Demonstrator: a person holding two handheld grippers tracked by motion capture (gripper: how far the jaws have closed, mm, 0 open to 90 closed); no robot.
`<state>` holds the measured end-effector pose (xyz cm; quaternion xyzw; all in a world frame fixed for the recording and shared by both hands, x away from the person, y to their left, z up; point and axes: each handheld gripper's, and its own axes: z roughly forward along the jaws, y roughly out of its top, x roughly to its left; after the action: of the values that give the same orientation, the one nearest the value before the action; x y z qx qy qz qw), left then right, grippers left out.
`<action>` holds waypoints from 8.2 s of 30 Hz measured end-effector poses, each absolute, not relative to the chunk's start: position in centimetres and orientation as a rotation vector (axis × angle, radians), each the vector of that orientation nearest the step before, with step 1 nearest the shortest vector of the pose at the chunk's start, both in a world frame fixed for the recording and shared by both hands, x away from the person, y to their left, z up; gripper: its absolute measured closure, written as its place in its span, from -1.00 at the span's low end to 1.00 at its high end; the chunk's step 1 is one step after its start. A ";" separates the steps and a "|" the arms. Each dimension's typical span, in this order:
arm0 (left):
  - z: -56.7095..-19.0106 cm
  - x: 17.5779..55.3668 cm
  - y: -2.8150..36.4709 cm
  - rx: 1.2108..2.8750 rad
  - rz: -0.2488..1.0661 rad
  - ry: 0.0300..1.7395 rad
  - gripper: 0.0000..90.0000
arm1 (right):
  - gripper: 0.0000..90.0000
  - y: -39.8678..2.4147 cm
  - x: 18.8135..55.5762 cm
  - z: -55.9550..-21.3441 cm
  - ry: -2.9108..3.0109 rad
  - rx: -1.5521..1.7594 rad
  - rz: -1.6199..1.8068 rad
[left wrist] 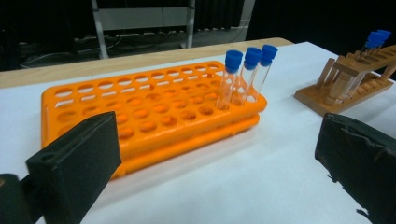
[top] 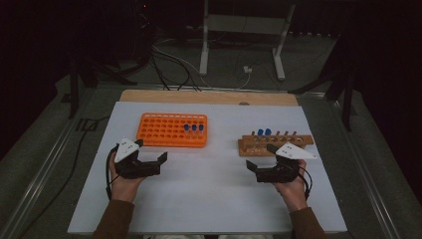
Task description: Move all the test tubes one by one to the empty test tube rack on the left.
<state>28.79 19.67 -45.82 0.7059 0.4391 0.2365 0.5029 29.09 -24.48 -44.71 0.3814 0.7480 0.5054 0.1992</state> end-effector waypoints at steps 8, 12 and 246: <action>-45.9 27.1 20.1 1.693 0.589 1.049 -0.99 | -0.96 -24.8 29.4 -43.6 2.047 1.054 1.393; -46.1 27.1 20.4 1.679 0.606 1.066 -0.99 | -0.96 -25.0 29.9 -43.4 2.028 1.058 1.363; -45.0 31.6 8.0 1.898 0.443 0.764 0.73 | -0.39 -16.5 31.6 -42.2 2.243 0.929 1.523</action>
<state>31.56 7.96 -45.01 0.7849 0.3161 0.1832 0.5005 31.62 -16.54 -42.22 0.3212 0.7751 0.5264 0.1374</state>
